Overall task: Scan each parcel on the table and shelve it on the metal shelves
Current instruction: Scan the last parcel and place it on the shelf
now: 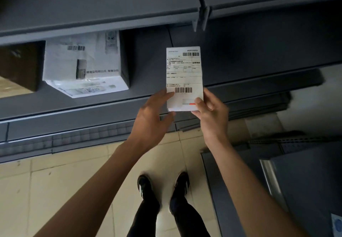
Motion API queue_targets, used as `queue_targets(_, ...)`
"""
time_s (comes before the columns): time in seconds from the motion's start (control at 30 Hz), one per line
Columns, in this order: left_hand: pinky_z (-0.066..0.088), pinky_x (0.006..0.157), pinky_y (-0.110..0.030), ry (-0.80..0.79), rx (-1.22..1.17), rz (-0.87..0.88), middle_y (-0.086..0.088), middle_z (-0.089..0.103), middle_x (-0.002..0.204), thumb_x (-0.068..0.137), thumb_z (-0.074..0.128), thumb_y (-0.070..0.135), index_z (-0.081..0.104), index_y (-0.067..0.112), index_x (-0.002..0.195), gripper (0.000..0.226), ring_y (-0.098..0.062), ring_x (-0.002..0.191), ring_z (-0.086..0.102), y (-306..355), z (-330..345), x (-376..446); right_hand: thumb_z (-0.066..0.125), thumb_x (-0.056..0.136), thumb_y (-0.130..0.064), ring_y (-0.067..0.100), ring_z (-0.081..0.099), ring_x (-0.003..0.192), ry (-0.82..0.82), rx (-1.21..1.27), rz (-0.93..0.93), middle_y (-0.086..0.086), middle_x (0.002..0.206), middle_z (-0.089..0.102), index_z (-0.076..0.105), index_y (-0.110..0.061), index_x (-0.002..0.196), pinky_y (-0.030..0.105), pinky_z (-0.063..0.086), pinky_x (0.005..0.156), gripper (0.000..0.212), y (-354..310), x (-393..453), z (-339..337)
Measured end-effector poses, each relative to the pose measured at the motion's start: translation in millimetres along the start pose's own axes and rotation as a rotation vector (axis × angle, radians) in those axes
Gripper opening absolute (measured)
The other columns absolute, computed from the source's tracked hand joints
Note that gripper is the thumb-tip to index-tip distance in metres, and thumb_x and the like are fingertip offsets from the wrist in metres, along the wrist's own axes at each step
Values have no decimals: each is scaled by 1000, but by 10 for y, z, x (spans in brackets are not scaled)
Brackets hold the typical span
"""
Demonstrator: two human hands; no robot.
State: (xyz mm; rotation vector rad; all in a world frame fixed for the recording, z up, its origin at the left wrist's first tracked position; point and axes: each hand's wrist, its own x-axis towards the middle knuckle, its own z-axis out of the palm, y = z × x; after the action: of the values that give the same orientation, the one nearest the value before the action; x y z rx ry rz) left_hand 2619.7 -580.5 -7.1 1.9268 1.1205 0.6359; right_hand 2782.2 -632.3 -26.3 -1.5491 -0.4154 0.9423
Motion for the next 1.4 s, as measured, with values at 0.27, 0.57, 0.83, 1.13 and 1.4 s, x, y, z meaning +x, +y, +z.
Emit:
queue_targets(0.27, 56, 96, -37, 37, -55, -95, 8, 60, 138, 93, 70, 13, 58, 27, 141, 51, -8, 113, 63, -292, 36, 561, 63, 99, -6, 9, 71, 105, -75, -28, -148, -3, 113, 76, 66, -18, 125, 32, 60, 90, 29, 16, 528, 226)
queue_targets(0.57, 49, 105, -36, 74, 36, -56, 8, 61, 138, 94, 68, 23, 60, 31, 141, 48, -12, 122, 59, -561, 106, 972, 62, 101, -13, -7, 70, 89, -46, -203, -201, -27, 93, 72, 65, -24, 133, 23, 59, 71, 34, -26, 1277, 321)
queue_targets(0.83, 39, 95, -12, 139, 100, -56, 5, 66, 130, 93, 68, 24, 64, 32, 136, 44, -9, 109, 60, -694, 156, 1236, 58, 102, -16, -3, 69, 89, -52, -354, -377, -22, 96, 69, 69, -27, 117, 29, 60, 86, 21, 54, 1620, 464)
queue_targets(1.13, 42, 95, -17, 139, 100, -64, 1, 68, 124, 93, 68, 21, 64, 27, 135, 43, -14, 109, 62, -670, 158, 1229, 52, 105, -16, 14, 69, 106, 15, -533, -375, 2, 121, 72, 67, -10, 125, 5, 50, 73, 25, 80, 1807, 490)
queue_targets(1.4, 49, 103, -33, 103, 41, -117, 0, 62, 134, 95, 67, 21, 59, 24, 141, 46, -14, 118, 60, -516, -66, 924, 60, 99, -19, 15, 62, 115, -92, -642, -442, -3, 133, 64, 62, -15, 133, 32, 53, 100, 35, -168, 1245, 405)
